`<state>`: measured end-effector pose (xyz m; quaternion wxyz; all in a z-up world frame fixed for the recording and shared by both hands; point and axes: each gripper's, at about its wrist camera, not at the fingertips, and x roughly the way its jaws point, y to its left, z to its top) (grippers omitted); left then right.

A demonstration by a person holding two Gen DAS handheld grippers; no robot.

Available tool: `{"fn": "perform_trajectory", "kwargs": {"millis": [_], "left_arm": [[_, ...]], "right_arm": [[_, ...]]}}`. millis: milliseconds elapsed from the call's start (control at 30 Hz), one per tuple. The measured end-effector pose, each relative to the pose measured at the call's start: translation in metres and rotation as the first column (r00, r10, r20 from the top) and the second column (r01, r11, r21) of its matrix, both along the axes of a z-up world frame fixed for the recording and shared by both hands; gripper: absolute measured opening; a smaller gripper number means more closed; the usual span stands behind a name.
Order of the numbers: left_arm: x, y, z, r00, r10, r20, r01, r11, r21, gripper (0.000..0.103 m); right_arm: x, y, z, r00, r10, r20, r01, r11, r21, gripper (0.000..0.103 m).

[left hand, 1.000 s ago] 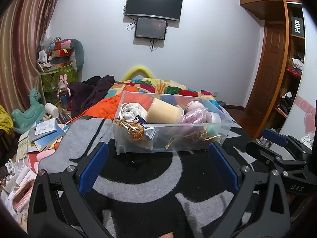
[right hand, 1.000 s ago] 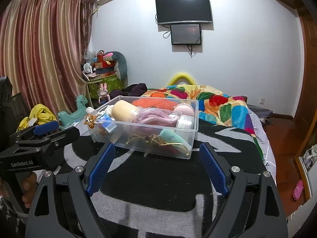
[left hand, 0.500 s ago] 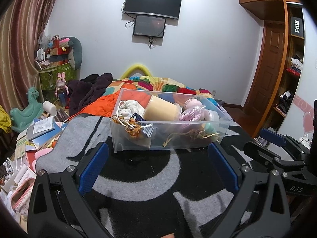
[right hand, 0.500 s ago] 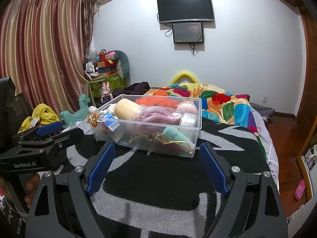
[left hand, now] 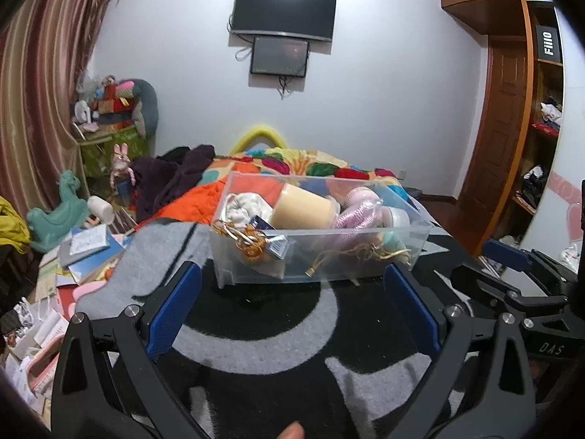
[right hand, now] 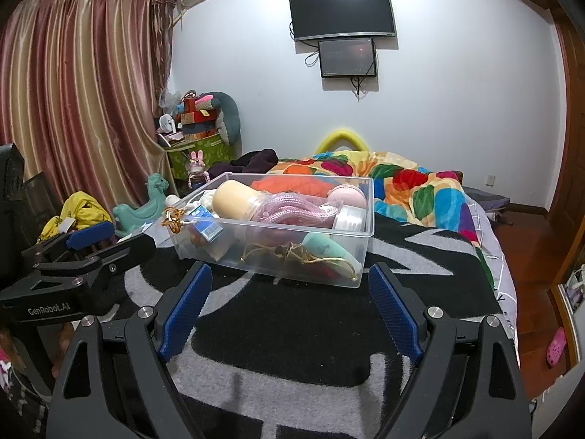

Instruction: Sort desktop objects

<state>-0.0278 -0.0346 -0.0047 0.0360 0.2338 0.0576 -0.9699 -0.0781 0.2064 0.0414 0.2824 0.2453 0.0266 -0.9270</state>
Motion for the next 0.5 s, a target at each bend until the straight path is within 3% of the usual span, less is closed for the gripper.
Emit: {"fn": "perform_trajectory", "kwargs": {"millis": [333,500], "left_arm": [[-0.0066,-0.0009,-0.0040,0.997,-0.076,0.022,0.075,0.996,0.046,0.102],[-0.0061,-0.0008,-0.0030,0.998,-0.055,0.013,0.054,0.998,0.033,0.102]], "right_arm": [[0.0025,-0.0012,0.0003,1.000,0.002,-0.005,-0.002,1.000,0.003,0.086],[0.0009,-0.0021,-0.0008,1.000,0.001,0.002,-0.001,1.000,0.002,0.086]]}}
